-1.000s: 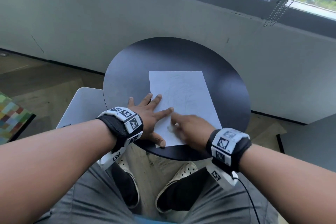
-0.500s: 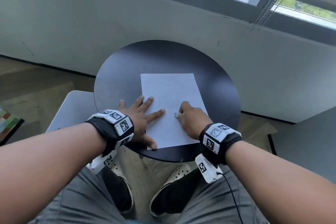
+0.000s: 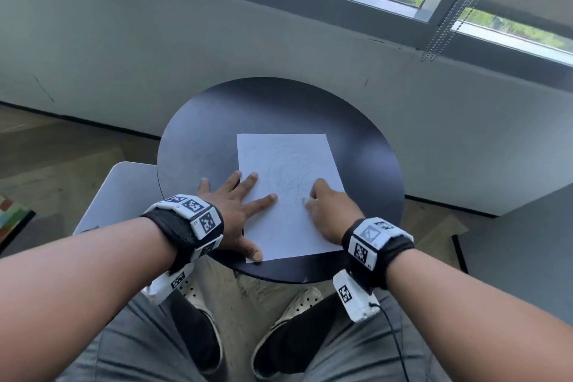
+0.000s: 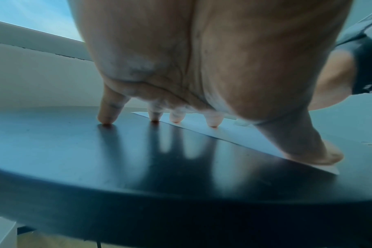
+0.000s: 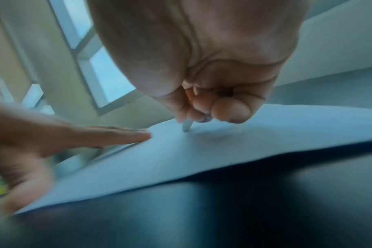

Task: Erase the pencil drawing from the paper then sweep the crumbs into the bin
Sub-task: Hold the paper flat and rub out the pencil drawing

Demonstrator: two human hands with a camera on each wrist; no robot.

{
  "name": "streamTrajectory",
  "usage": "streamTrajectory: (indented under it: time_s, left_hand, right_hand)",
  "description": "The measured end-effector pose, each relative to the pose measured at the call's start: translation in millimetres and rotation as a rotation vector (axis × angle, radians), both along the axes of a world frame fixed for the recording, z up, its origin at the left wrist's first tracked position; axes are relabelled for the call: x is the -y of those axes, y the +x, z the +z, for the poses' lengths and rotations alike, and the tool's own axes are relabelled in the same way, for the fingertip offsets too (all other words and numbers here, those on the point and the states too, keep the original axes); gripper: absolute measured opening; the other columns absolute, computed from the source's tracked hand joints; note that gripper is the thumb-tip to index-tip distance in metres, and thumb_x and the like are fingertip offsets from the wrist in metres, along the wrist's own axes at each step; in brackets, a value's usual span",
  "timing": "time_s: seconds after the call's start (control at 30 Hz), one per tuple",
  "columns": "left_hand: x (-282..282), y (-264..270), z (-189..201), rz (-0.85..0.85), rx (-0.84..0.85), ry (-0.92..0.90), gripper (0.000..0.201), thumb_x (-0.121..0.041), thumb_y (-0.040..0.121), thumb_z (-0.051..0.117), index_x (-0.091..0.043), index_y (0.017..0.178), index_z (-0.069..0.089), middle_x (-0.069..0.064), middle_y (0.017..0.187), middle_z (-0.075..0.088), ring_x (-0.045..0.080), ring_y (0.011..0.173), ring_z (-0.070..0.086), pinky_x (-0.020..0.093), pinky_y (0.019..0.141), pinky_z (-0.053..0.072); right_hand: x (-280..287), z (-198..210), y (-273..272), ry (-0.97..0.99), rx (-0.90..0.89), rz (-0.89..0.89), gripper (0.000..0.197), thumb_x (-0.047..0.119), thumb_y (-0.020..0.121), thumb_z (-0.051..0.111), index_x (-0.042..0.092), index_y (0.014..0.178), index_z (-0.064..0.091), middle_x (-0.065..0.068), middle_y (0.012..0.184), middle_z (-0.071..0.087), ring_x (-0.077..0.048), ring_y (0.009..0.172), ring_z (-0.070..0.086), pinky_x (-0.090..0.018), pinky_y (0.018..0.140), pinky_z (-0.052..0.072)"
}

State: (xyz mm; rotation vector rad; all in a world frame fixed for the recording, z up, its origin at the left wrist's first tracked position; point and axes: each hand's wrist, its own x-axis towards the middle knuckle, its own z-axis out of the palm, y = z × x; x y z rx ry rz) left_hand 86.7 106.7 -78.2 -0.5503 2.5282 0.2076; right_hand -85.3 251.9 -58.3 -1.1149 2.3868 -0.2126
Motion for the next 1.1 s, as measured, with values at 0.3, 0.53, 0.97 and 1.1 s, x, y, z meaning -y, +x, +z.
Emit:
streamTrajectory:
  time_s: [0.3,0.53,0.97,1.1]
  left_hand:
    - [-0.2,3.4,1.8,0.004,0.001,0.016,0.127,-0.101,0.051,0.043,-0.051,0.144,-0.029,-0.008,0.158,-0.036,0.023,0.148,-0.027,0.070,0.114,0.005]
    - [-1.9,7.1,-1.5,0.013,-0.034,-0.005,0.143,-0.104,0.043,0.033,-0.031,0.152,-0.025,-0.008,0.159,-0.034,0.019,0.148,-0.026,0.067,0.115,0.003]
    - [0.8,10.3,0.7,-0.009,-0.037,0.056,0.131,-0.104,0.050,0.032,-0.040,0.152,-0.019,-0.010,0.158,-0.034,0.019,0.147,-0.030,0.068,0.114,-0.004]
    - [5.0,10.9,1.5,0.029,-0.056,0.081,0.114,-0.102,0.058,0.024,-0.047,0.151,-0.012,-0.004,0.160,-0.032,0.017,0.148,-0.028,0.067,0.115,-0.003]
  right_hand:
    - [-7.3,0.4,-24.9,-0.097,0.059,-0.165,0.027,0.050,0.094,0.054,0.023,0.096,0.053,-0.003,0.095,0.067,-0.024,0.084,0.064,-0.036,0.077,0.053]
    - [-4.0,-9.1,56.5,-0.403,1.248,-0.307,0.012,0.007,0.097,0.059,0.009,0.100,0.047,-0.024,0.115,0.068,-0.036,0.106,0.068,-0.050,0.090,0.054]
    - [-13.8,5.0,-10.6,-0.507,0.856,-0.413,0.022,0.023,0.095,0.066,0.008,0.106,0.054,-0.015,0.108,0.072,-0.024,0.083,0.071,-0.036,0.069,0.056]
    - [1.7,5.1,-2.8,-0.338,0.697,-0.211,0.022,0.030,0.091,0.070,0.013,0.092,0.055,-0.016,0.099,0.072,-0.022,0.073,0.065,-0.040,0.068,0.053]
